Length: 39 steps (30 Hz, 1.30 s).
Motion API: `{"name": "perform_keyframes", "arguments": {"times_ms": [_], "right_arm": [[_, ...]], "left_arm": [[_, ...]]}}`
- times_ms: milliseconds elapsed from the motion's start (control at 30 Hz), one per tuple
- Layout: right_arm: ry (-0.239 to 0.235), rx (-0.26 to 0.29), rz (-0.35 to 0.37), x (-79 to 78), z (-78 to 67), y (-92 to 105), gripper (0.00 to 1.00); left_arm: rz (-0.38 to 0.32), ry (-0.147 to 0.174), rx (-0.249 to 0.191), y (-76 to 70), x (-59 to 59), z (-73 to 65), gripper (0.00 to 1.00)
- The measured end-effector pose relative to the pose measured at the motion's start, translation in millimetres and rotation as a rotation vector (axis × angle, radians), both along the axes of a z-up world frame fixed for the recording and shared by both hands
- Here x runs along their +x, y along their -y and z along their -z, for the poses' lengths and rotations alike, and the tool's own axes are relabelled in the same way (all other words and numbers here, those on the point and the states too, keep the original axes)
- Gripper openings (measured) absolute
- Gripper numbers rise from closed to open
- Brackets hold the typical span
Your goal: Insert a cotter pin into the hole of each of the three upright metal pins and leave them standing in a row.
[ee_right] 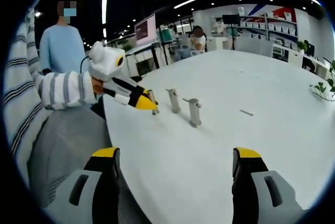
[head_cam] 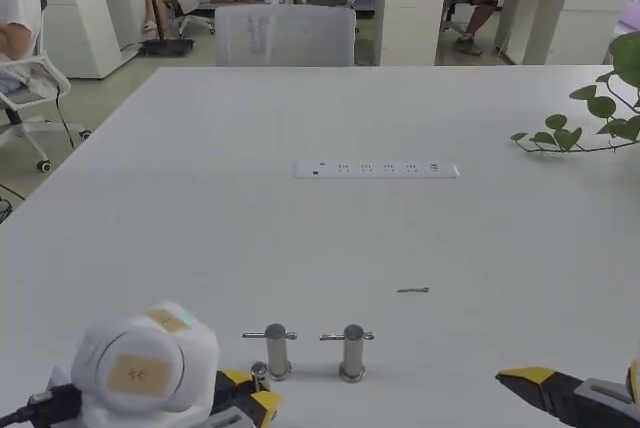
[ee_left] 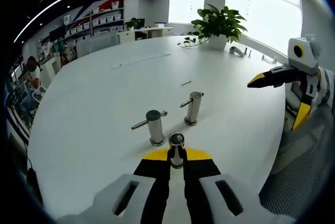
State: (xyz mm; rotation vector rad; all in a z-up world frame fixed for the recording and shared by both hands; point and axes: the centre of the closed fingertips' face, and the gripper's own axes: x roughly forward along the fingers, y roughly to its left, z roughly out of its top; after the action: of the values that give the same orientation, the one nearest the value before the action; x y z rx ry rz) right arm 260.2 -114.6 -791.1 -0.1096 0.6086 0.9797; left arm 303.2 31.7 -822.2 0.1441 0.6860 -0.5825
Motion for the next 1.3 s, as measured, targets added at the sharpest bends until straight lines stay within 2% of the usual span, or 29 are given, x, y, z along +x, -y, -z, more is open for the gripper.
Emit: {"name": "perform_keyframes", "arguments": {"times_ms": [467, 700, 733, 800, 900, 1300], "right_arm": [[-0.004, -0.002, 0.013, 0.8, 2.1, 3.4, 0.90], [-0.006, -0.005, 0.016, 1.0, 2.0, 4.4, 0.90], [-0.005, -0.005, 0.017, 1.2, 1.9, 4.7, 0.90], [-0.006, -0.006, 0.018, 1.4, 2.1, 5.4, 0.90], [-0.006, -0.008, 0.023, 1.9, 1.8, 6.6, 0.90], [-0.010, -0.009, 0.028, 1.6, 2.6, 8.6, 0.90]], "left_arm": [[0.005, -0.004, 0.000, 5.2, -0.3, 11.9, 0.07], [-0.005, 0.003, 0.000, 6.2, 2.0, 15.1, 0.07], [-0.007, 0.001, -0.007, 6.8, 2.0, 15.2, 0.07], [-0.029, -0.006, -0.046, 8.3, 3.1, 14.5, 0.07], [-0.025, 0.001, -0.028, 7.3, 3.9, 15.7, 0.07], [-0.006, 0.012, -0.006, 11.6, 3.5, 21.6, 0.07]]}}
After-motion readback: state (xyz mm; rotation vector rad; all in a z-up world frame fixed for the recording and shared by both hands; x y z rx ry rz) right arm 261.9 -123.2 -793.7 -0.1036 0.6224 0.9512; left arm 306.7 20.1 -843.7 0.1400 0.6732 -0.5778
